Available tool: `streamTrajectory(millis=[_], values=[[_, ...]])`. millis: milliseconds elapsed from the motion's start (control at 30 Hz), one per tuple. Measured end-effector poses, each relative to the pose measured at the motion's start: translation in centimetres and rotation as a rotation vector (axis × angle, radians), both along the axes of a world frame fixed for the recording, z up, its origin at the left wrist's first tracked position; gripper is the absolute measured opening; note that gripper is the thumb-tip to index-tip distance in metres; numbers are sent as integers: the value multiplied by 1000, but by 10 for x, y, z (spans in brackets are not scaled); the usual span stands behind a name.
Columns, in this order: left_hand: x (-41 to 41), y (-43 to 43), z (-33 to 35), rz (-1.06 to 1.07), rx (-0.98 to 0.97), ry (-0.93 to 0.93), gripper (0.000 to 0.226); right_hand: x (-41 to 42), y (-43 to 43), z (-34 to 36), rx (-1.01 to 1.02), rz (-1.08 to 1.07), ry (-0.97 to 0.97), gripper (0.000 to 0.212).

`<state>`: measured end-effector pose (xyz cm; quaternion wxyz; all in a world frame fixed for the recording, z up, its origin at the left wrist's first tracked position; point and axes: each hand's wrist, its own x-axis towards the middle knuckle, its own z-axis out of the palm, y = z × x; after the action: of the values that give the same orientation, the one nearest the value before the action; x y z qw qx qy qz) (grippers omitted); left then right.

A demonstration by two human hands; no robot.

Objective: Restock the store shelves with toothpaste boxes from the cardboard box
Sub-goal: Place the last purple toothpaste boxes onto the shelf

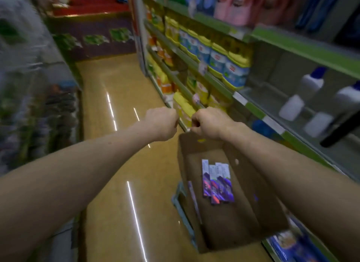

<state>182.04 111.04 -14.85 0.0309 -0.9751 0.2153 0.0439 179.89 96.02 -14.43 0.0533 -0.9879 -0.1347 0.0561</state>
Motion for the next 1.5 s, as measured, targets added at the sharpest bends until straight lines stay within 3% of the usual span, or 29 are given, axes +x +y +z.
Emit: streamTrajectory(millis=[233,300,367,467,700,833,1067,1233,1400,1500], values=[[22,-89,-79,-112,25,158,15,7,-90,-78,63,-165,131,9],[26,-104,-104,-144,54,198,15,3,-103,-105,72,-210,191,23],[30,-114,-130,-169,92,226,18,-1,-112,-134,105,-258,249,21],[37,-124,-172,-199,149,299,19,-12,-114,-184,168,-330,338,13],[53,-137,-265,-302,243,500,19,-50,-106,-279,338,-550,532,27],[67,-138,-319,-340,300,628,25,-58,-93,-337,399,-675,655,15],[91,-135,-399,-334,439,776,40,-72,-55,-409,560,-922,930,31],[91,-128,-438,-312,493,909,33,-87,-34,-443,920,-1223,1019,52],[88,-125,-458,-324,566,897,43,-86,-26,-458,1120,-1444,985,50],[89,-125,-465,-335,571,883,52,-85,-26,-465,1268,-1592,983,59]])
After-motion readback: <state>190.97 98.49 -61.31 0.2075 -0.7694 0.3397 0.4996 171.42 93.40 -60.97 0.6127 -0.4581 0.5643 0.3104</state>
